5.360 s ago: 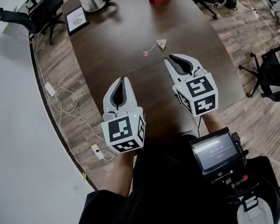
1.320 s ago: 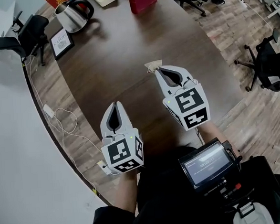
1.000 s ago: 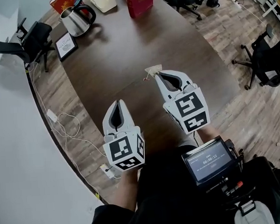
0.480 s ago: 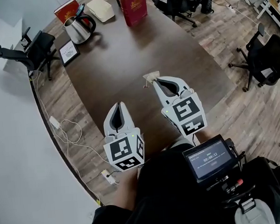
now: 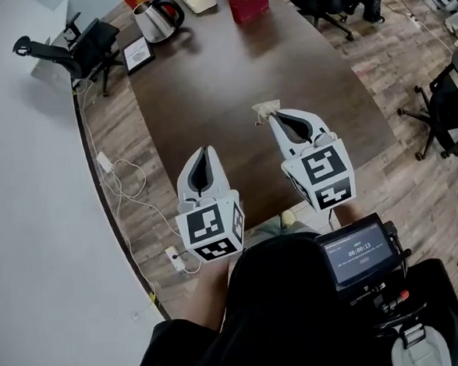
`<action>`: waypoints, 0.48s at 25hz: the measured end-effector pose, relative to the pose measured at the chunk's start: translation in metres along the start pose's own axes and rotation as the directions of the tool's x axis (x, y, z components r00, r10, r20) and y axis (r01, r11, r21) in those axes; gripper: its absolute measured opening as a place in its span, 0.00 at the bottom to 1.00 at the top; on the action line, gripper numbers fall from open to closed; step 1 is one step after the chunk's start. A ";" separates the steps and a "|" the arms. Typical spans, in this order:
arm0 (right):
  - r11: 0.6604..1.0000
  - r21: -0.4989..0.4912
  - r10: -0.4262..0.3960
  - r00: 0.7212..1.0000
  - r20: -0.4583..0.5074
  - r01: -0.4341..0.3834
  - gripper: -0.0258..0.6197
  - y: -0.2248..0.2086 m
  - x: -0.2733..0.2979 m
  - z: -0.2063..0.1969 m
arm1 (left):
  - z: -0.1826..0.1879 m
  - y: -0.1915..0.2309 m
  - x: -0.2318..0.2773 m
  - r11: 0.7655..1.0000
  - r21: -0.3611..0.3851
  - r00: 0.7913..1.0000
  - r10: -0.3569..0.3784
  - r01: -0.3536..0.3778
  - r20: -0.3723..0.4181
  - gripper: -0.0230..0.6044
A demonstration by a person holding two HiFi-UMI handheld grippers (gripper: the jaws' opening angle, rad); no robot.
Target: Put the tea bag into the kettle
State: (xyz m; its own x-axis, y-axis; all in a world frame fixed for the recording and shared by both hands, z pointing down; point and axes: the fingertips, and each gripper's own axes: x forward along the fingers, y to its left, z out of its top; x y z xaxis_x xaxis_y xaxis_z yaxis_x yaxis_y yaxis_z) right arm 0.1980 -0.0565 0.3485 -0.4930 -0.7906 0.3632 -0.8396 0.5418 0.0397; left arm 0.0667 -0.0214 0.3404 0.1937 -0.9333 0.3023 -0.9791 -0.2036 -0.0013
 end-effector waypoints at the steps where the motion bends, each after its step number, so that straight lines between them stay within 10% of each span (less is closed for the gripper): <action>1: 1.000 -0.001 0.006 1.000 0.003 -0.006 0.05 -0.001 -0.006 -0.002 | 0.000 -0.003 -0.005 1.000 0.002 1.000 0.010 -0.010 0.001 0.04; 12: 0.986 -0.006 0.164 0.986 0.037 -0.164 0.05 0.055 -0.007 -0.019 | -0.025 0.052 -0.087 0.967 -0.001 0.967 0.256 -0.256 0.000 0.04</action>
State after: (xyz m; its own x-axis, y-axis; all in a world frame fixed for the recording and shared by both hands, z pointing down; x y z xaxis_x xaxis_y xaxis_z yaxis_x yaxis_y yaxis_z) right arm 0.1599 -0.0158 0.3663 -0.6323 -0.7008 0.3303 -0.7459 0.6659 -0.0152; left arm -0.0021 0.0564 0.3376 -0.0633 -0.9544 0.2919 -0.9961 0.0423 -0.0778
